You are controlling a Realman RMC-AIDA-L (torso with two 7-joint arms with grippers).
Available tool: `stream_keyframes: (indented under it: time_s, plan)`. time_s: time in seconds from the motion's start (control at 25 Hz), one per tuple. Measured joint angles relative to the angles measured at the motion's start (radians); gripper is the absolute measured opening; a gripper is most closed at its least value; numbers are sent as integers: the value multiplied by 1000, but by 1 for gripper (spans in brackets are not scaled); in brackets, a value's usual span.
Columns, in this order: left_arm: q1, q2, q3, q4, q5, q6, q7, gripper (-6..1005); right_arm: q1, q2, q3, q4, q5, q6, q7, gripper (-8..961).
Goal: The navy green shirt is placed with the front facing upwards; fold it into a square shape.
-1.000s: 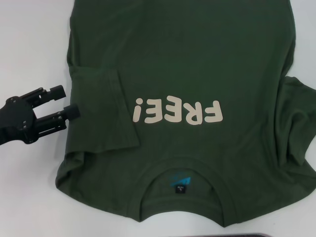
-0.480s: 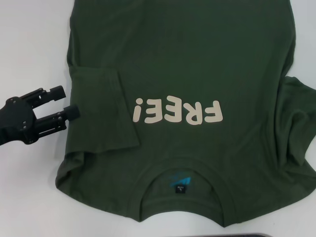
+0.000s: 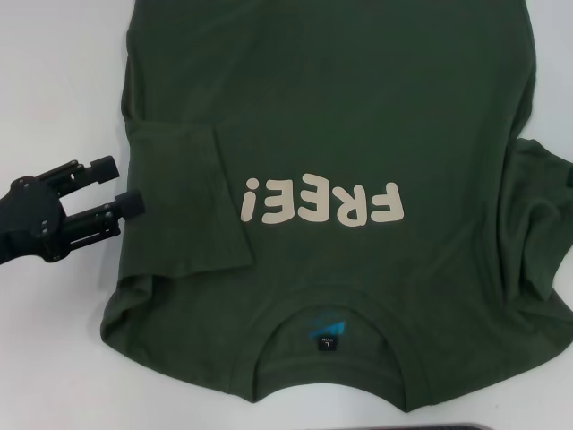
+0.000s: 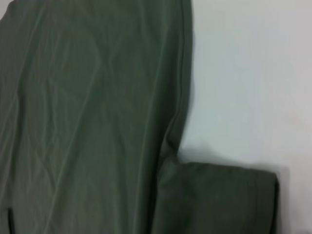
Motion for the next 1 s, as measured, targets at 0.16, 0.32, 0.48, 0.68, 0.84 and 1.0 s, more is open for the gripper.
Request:
stream_keyframes:
  time_s: [0.16, 0.32, 0.48, 0.68, 0.84, 1.0]
  plan:
    - [1, 0, 0, 1, 0, 0, 0, 781, 2, -3, -2, 9, -2, 5, 0, 852]
    - [1, 0, 0, -1, 0, 0, 0, 781, 2, -3, 2, 9, 0, 8, 0, 851]
    - [1, 0, 0, -1, 0, 0, 0, 780, 2, -3, 0, 10, 0, 14, 0, 851]
    - [1, 0, 0, -1, 0, 0, 0, 780, 2, -3, 0, 10, 1, 21, 0, 851]
    - [1, 0, 0, 0, 0, 0, 0, 780, 2, -1, 5, 10, 1, 22, 0, 851]
    - [1, 0, 0, 0, 0, -8, 1, 780, 2, 1, 6, 10, 1, 23, 0, 851]
